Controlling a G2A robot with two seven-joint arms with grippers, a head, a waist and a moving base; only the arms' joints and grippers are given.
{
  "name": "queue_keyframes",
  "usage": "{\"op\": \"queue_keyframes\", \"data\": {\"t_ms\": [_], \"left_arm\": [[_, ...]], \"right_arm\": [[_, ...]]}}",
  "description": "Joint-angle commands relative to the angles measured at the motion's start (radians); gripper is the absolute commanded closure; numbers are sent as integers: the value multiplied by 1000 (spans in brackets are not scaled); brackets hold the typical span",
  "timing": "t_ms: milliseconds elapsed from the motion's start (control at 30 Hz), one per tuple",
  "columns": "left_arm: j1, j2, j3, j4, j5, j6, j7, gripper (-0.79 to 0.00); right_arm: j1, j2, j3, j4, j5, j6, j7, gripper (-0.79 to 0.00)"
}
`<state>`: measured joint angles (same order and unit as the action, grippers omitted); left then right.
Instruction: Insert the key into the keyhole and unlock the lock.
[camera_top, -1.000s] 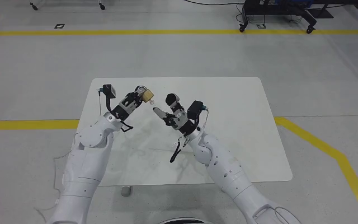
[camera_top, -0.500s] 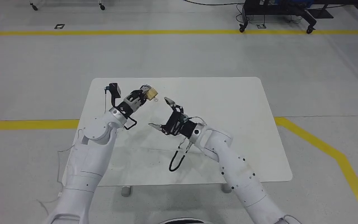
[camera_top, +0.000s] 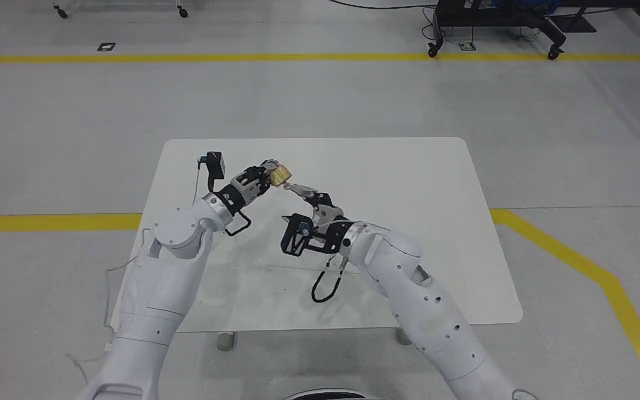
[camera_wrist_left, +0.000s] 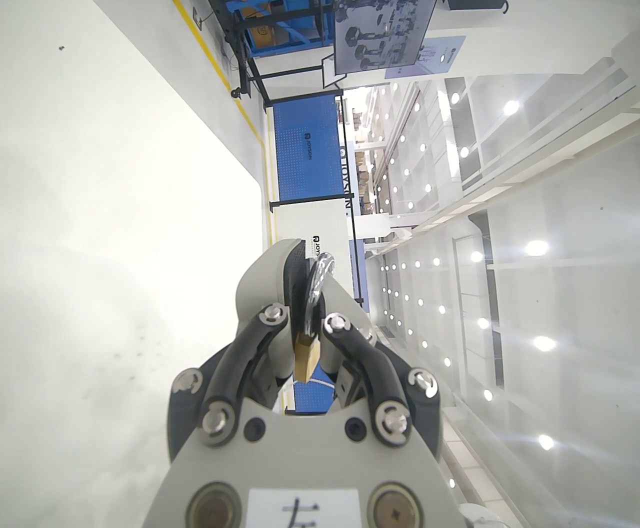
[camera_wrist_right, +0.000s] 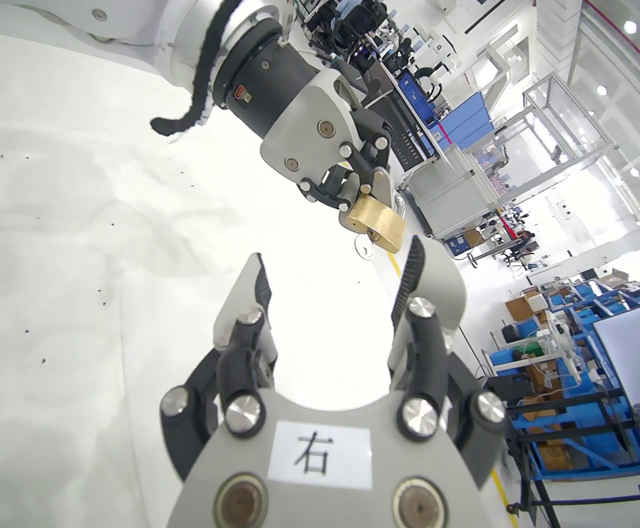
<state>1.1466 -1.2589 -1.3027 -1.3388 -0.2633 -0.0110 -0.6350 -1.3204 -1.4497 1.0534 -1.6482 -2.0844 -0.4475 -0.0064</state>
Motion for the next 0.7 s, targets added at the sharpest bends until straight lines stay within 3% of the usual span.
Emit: {"op": "queue_keyframes", "data": {"t_ms": [0,367,500,667], "left_arm": [[1,0,3,-1,-1,0,1,0],[2,-1,25,-2,7,-4,5,0],[1,-1,34,-3,10,-8,3,0],[2,0,34,-6,8,-17,3,0]], "right_arm": [[9,-1,-3,16,6,22,-11,-274],[53,-5,-54,82,-62,116,33,-256],[62,-6,-62,96,-59,132,33,-197],[67,-6,-59,109,-28,148,19,-31]]}}
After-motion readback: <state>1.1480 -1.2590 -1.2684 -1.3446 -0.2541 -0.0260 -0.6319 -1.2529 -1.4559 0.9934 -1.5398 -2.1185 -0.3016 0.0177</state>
